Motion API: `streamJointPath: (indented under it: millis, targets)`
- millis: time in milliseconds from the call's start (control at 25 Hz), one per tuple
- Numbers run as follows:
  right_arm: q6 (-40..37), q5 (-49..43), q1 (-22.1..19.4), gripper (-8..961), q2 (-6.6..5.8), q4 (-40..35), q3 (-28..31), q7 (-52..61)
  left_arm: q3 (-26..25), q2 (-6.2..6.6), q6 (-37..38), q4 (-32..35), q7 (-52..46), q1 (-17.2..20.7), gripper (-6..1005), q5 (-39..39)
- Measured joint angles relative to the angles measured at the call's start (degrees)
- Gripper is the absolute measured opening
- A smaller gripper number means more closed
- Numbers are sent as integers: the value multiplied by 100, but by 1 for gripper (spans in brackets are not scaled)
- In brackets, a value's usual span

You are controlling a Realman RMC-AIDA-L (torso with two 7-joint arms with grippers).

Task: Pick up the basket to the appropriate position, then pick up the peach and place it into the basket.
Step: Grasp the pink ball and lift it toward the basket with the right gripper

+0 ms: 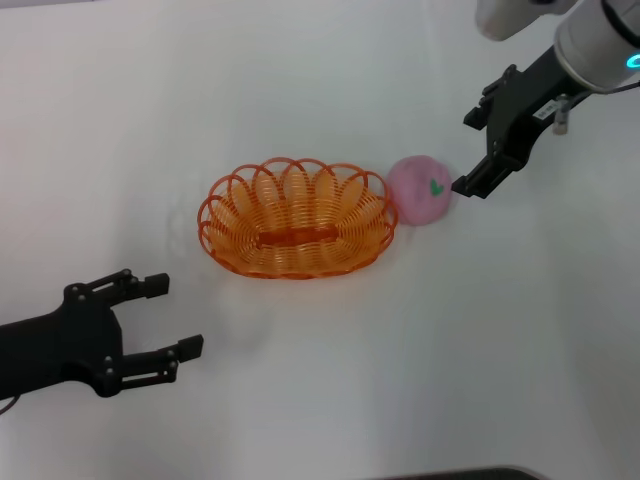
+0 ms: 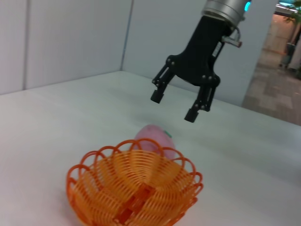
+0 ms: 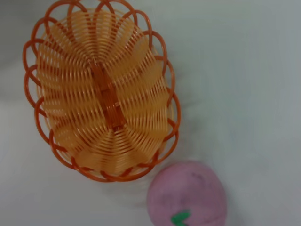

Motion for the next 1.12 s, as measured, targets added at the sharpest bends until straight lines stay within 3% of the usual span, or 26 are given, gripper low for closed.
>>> streamJointPath:
  millis: [560,1120]
  targets:
    - [822,294,-71,944,13,426,-1150,124,-55,8,96,-51,23,5,861,20]
    - [1228,516,22,944,-16,859,-1424,165,-28,8,119,-44,1,5,861,26]
